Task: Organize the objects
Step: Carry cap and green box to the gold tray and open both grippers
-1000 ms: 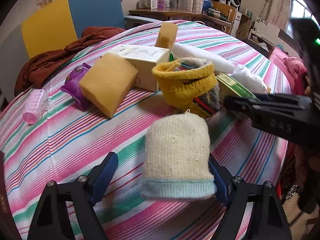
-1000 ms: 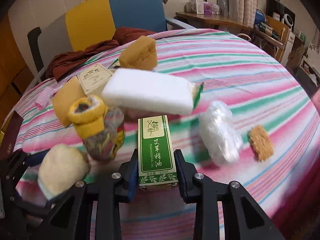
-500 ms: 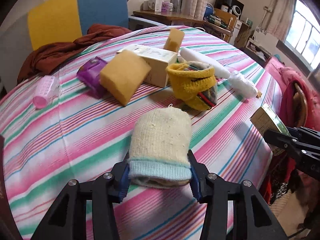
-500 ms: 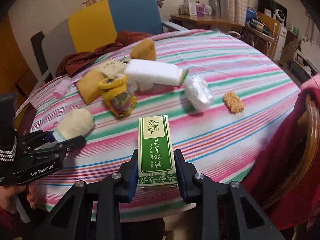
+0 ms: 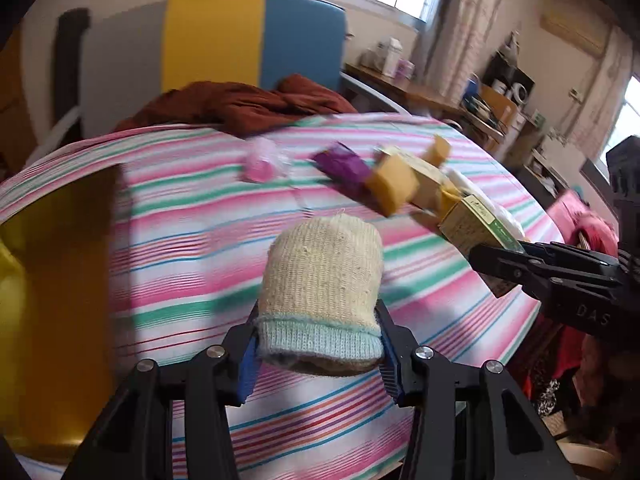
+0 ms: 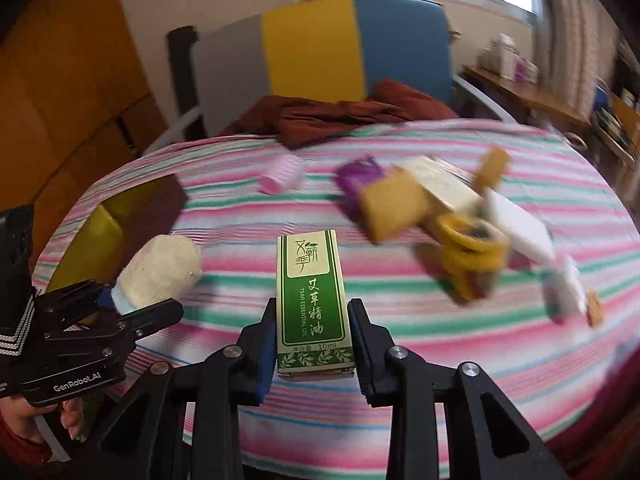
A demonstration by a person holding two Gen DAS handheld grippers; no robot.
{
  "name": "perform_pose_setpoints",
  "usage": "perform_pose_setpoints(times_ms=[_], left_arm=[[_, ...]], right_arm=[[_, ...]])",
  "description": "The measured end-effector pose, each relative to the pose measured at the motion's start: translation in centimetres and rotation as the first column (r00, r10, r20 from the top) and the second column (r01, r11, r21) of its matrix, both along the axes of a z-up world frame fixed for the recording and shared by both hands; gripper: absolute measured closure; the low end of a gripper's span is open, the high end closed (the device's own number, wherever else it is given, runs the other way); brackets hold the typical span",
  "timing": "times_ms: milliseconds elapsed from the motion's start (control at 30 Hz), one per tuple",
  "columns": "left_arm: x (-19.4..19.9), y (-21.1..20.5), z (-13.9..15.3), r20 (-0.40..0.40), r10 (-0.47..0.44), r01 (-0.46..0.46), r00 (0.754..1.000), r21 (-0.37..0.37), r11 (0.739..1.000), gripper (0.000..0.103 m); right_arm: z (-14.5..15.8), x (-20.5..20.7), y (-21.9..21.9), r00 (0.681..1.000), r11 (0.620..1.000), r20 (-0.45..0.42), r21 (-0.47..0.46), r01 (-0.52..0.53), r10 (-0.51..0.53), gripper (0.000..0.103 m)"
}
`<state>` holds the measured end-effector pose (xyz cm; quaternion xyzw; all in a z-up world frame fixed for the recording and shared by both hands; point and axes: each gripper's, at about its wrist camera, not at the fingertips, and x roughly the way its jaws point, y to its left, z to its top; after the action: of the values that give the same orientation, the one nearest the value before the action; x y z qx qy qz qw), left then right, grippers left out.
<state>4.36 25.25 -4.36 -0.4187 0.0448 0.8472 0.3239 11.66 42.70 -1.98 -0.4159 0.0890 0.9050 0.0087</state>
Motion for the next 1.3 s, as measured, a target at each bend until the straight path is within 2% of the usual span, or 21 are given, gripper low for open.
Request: perform_pose_setpoints(times_ms=[167,267,433,600,733,867,933,1000,1067,1100,1200,1300], left_arm=[[-2.5,-7.9,1.6,-0.018,0.143,-0.143,0.99,-0.009,0.99,0.053],[-4.4,-12.4,1.9,-0.027,0.234,-0.235,0.972,-0.035,0.971,0.053],[-8.4,-18.8,1.6,0.005,0.351,-0.35,0.937,-0.06,0.935,0.053],[-12.0,-23.2,0.6,0.025,0.426,-0.422,0.904,-0.096,0.901,0.053],[-14.7,-25.5,-0.5,0.05,0.469,-0.46,0.882,-0.133,0.878,0.053],[-16.8,-26.7,-1.7,0.068,0.5,-0.485,0.863,-0.167,0.859,0.053],[-17.9,-27.2,-2.3,0.088,0.522,-0.504,0.848,-0.169,0.847,0.051],[-18.7,-27.6,-2.4,0.102,0.539,-0.524,0.836,-0.145,0.839,0.041],[-18.7,-27.9,-2.3,0.1,0.548,-0.538,0.83,-0.113,0.835,0.008],[-18.6,-28.0,-2.0,0.089,0.553,-0.545,0.828,-0.097,0.833,0.003],[-18.2,-28.0,-1.3,0.048,0.571,-0.567,0.819,-0.084,0.82,0.0],[-17.9,-28.3,-0.8,0.043,0.601,-0.596,0.798,-0.082,0.799,0.0]], right_arm=[[1.9,-4.4,-6.9,0.99,0.991,-0.044,-0.013,-0.131,0.131,0.071],[2.5,-6.9,-11.0,0.978,0.979,-0.061,-0.02,-0.201,0.2,0.071],[1.9,-11.5,-17.5,0.955,0.954,-0.02,-0.045,-0.296,0.296,0.071],[0.1,-15.9,-22.5,0.943,0.943,0.045,-0.053,-0.328,0.33,0.071],[-1.6,-18.7,-24.2,0.941,0.945,0.095,-0.062,-0.32,0.324,0.07],[-2.7,-21.7,-25.9,0.946,0.948,0.102,-0.121,-0.294,0.306,0.069],[-3.2,-22.8,-26.2,0.943,0.935,0.09,-0.19,-0.3,0.32,0.063],[-3.6,-23.5,-26.4,0.947,0.935,0.099,-0.217,-0.279,0.306,0.055],[-3.8,-23.3,-25.9,0.95,0.932,0.11,-0.257,-0.257,0.292,0.054],[-3.9,-23.1,-25.6,0.949,0.925,0.114,-0.282,-0.254,0.295,0.054],[-3.8,-22.3,-24.6,0.948,0.922,0.112,-0.291,-0.254,0.296,0.054],[-3.4,-21.2,-23.9,0.951,0.924,0.095,-0.284,-0.257,0.293,0.054]])
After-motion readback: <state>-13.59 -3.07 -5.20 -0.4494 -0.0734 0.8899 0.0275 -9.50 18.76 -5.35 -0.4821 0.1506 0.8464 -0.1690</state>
